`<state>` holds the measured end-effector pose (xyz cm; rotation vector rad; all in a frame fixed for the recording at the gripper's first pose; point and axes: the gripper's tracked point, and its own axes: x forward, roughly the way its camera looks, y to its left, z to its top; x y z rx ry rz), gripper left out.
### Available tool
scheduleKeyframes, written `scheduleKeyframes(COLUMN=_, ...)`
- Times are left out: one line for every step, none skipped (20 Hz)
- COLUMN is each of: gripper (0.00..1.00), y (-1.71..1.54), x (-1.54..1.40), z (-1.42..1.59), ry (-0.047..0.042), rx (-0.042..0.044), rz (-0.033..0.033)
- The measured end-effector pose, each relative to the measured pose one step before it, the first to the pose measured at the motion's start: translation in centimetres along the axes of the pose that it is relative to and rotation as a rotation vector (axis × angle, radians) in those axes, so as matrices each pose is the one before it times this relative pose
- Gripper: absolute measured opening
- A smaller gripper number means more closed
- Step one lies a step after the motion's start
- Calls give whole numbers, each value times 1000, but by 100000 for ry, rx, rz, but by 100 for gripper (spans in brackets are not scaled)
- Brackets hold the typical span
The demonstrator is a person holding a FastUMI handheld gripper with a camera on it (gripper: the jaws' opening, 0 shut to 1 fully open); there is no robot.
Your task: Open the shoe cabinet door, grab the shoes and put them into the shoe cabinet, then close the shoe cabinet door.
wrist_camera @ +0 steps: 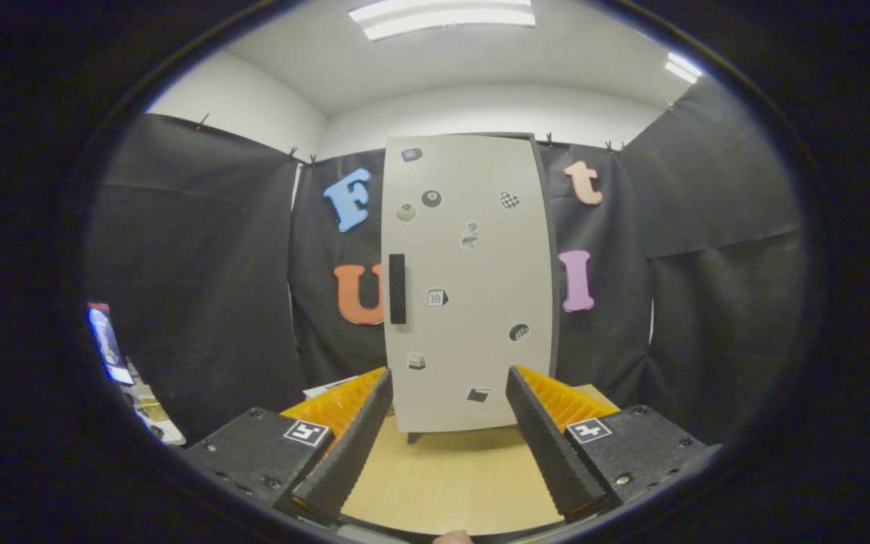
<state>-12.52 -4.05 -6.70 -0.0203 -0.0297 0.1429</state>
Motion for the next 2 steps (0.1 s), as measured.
scheduleKeyframes(gripper=99, y=232, x=31, z=-117, ry=-1, rx=81, rz=25)
scheduleKeyframes(gripper=99, y=43, x=92, z=-55, ry=194, rx=211, rz=17)
